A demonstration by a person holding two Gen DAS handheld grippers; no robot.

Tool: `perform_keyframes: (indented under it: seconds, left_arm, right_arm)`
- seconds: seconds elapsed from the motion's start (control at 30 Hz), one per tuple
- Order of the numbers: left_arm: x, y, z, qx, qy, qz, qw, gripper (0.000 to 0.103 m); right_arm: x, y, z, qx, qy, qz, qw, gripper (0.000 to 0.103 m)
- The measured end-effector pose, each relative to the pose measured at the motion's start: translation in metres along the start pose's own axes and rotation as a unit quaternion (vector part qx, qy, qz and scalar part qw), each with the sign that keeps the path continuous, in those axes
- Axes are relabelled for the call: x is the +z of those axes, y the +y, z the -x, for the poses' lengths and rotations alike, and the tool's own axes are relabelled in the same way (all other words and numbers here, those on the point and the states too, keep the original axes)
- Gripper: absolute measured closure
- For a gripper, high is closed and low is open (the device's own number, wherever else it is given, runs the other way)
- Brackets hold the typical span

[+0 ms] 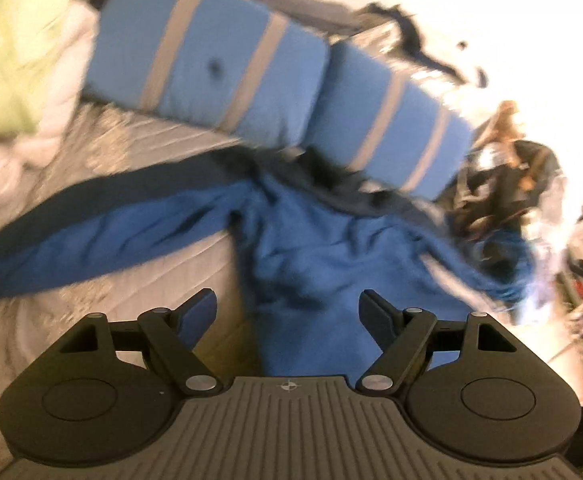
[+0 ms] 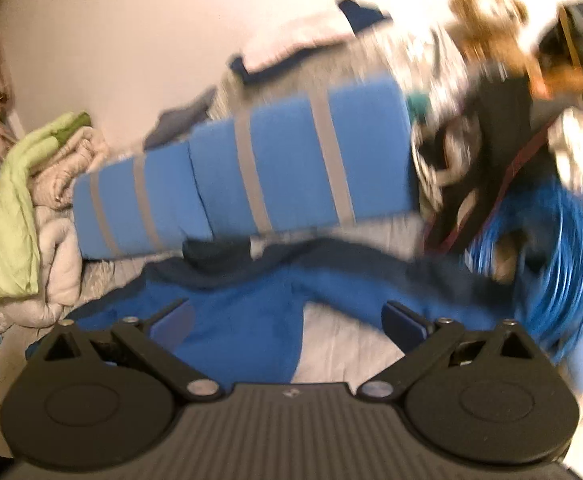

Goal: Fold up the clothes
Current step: 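Open both tools and raise them over the hoodie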

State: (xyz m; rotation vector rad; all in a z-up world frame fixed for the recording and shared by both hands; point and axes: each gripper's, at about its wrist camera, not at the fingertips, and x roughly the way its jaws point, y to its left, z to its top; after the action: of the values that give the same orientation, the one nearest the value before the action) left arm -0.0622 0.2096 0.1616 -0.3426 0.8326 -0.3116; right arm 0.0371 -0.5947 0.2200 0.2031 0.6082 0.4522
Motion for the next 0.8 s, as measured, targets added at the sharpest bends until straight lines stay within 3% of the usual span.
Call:
perform_keyframes:
  seconds: [0.2, 0.4, 0.5, 0.57, 0.63, 0.7, 0.8]
  left_arm:
    - [0.051, -0.027, 0.015, -0.036, -0.029, -0.012, 0.9988, 0.025]
    - [0.096, -0.046, -0.007, -0.038, -0.069, -0.024, 0.9966, 0.025]
    - [0.125, -0.059, -0.020, -0.023, -0.115, -0.032, 0.9926, 0.025]
    - [0.140, -0.075, -0.031, 0.008, -0.168, -0.062, 0.9839, 0.025]
    - [0.151, -0.093, -0.045, 0.051, -0.233, -0.105, 0.9655, 0.025]
    - [0.156, -0.111, -0.067, 0.089, -0.264, -0.138, 0.9506, 0.025]
    - [0.158, -0.136, -0.112, 0.109, -0.260, -0.138, 0.9494, 0.025]
  right_arm:
    - [0.071, 0.002, 0.006, -0.006, -0.040, -0.003, 0.999, 0.000]
    - [0.138, 0.004, 0.000, -0.019, -0.078, -0.008, 0.997, 0.000]
    - [0.162, 0.010, -0.015, -0.039, -0.105, 0.007, 0.994, 0.000]
    - [0.174, 0.017, -0.029, -0.047, -0.126, 0.017, 0.991, 0.000]
    - [0.181, 0.027, -0.050, -0.055, -0.140, 0.025, 0.988, 0.000]
    - [0.180, 0.037, -0.080, -0.073, -0.139, 0.030, 0.987, 0.000]
    - [0.172, 0.051, -0.132, -0.096, -0.112, 0.038, 0.988, 0.000]
